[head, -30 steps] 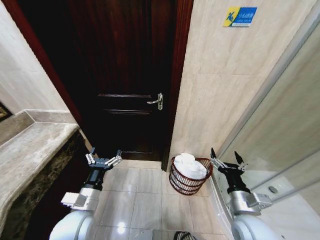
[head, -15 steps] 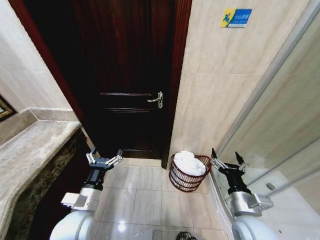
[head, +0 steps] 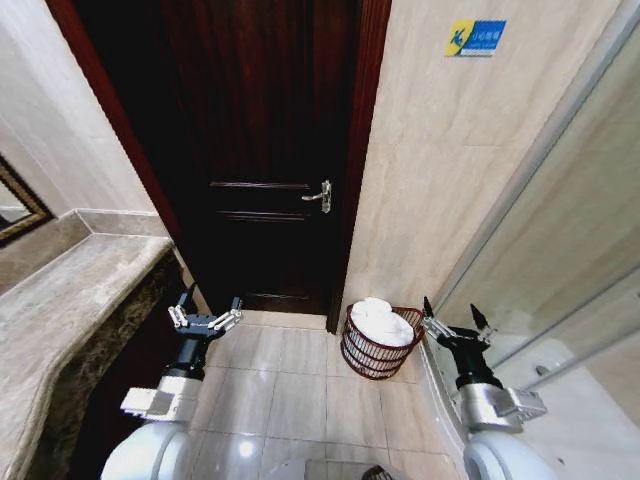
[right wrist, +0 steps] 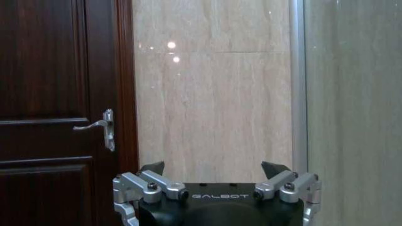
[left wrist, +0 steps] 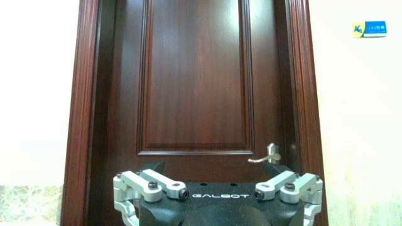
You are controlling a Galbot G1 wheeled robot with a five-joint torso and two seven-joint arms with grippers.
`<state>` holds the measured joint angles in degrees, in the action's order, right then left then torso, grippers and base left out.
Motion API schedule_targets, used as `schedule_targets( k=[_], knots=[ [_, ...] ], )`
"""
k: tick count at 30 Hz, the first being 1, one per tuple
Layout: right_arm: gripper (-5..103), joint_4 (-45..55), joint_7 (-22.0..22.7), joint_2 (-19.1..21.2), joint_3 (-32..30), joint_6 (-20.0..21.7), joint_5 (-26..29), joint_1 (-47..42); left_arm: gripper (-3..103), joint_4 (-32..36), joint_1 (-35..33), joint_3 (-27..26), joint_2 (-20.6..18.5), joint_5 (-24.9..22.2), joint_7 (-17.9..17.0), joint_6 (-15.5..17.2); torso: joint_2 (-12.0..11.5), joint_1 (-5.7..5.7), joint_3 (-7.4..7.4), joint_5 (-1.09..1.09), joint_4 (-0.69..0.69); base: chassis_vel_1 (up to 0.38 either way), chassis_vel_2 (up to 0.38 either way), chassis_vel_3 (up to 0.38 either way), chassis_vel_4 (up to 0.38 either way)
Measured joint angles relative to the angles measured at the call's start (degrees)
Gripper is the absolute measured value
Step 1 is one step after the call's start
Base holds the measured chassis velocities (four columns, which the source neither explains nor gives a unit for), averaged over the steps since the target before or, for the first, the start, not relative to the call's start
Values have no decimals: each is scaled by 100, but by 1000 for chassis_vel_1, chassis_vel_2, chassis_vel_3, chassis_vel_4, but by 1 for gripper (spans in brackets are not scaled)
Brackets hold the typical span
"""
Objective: Discard the used towel into the hamper.
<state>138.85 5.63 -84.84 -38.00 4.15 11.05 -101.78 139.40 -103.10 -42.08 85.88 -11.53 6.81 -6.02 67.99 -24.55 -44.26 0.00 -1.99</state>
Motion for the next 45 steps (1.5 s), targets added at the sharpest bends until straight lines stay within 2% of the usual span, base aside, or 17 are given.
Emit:
schedule_targets(
  k=[14,45],
  knots=[
    [100,11,-8,-24,84,-37,-60,-23,100,83,-88,-14,130,15,-6,19,0,0,0,1,0,39,-42,-35,41],
    [100,28,-4,-52,69,-146,-133,-61,100,147,-88,-39,70,1,24,47,0,0,0,1,0,59,-51,-59,60]
  ],
)
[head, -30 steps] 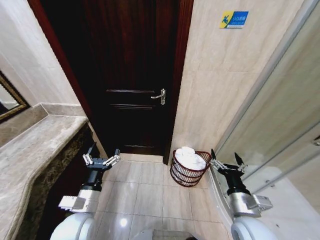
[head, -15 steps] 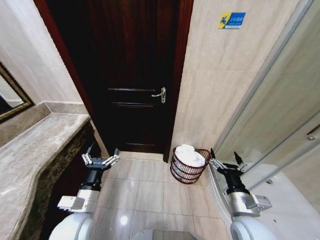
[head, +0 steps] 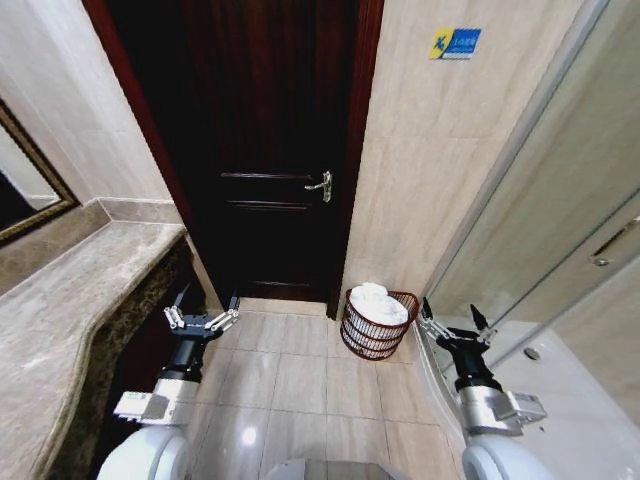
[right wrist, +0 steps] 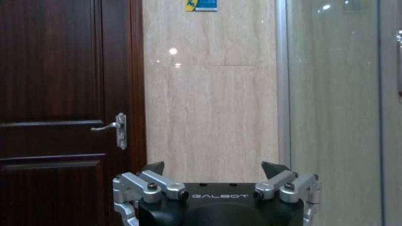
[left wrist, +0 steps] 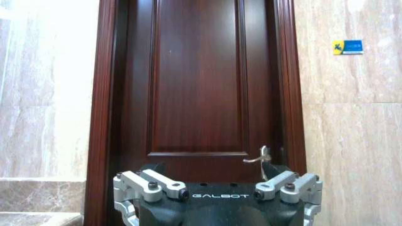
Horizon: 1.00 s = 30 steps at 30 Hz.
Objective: Discard the used towel into the hamper.
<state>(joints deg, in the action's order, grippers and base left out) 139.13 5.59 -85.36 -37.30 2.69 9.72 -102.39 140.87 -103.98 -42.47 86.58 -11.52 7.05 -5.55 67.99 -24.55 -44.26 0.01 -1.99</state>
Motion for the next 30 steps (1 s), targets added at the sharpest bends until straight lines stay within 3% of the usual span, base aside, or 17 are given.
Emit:
schedule_targets(
  k=[30],
  knots=[
    [100,-104,-23,57,2,-25,11,47,100,-56,42,28,-19,28,-3,75,0,0,0,0,0,65,-67,-63,60]
  ],
)
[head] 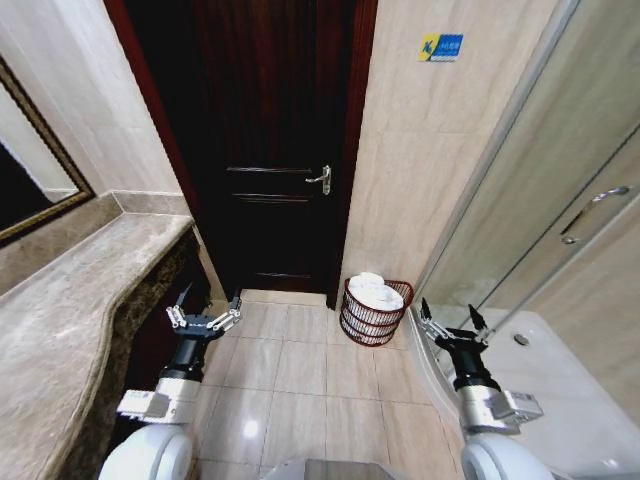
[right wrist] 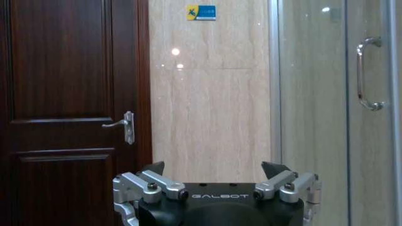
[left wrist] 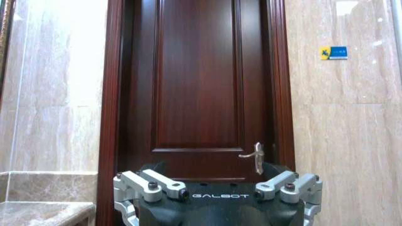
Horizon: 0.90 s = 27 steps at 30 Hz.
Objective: Discard the used towel into the hamper.
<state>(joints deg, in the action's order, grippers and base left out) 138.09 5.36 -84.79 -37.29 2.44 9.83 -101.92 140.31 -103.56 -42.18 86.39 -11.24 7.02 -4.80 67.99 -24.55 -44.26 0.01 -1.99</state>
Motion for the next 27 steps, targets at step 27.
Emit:
schedule_targets(
  k=[27],
  knots=[
    [100,-28,1,-19,40,40,-43,16,100,-30,27,-1,6,-36,-16,-60,0,0,0,-1,0,61,-66,-62,64]
  ],
)
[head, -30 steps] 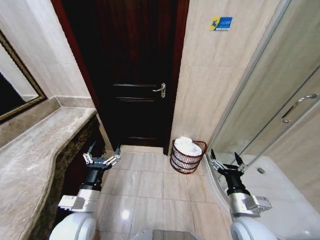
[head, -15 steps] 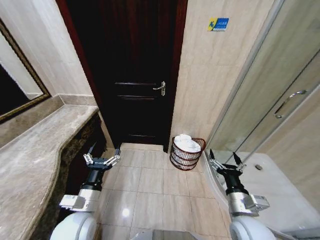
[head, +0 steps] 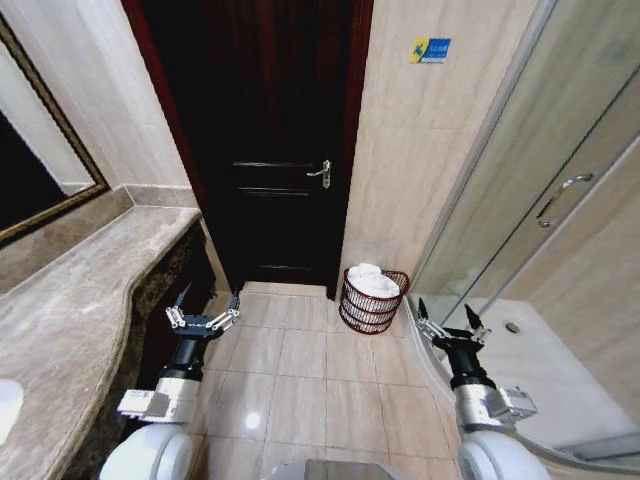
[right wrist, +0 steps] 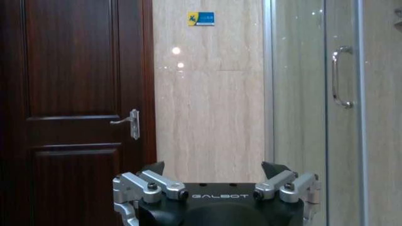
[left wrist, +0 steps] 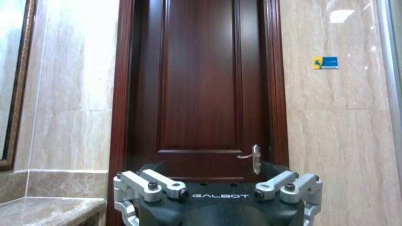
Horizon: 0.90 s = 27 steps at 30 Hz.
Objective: Discard the used towel into the hamper.
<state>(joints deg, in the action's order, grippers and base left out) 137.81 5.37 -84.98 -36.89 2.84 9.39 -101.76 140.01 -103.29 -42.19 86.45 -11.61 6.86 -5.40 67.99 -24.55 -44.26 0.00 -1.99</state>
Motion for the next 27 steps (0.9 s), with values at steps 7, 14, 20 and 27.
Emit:
schedule_targets(
  k=[7,14,20,27],
  knots=[
    [100,12,0,0,-21,-20,11,-29,100,15,-15,-1,-1,2,9,1,0,0,0,0,0,55,-61,-66,71],
    [100,43,-1,-3,-24,-29,13,-45,100,46,-42,-10,6,4,16,-9,0,0,0,0,0,73,-62,-63,62],
    [100,57,-5,-12,-40,-59,21,-83,100,48,-58,-4,14,15,25,-18,0,0,0,1,1,60,-69,-71,51],
    [100,56,-15,-7,-73,-85,53,-90,100,63,-44,3,7,23,26,-7,0,0,0,0,0,61,-53,-43,70]
  ],
)
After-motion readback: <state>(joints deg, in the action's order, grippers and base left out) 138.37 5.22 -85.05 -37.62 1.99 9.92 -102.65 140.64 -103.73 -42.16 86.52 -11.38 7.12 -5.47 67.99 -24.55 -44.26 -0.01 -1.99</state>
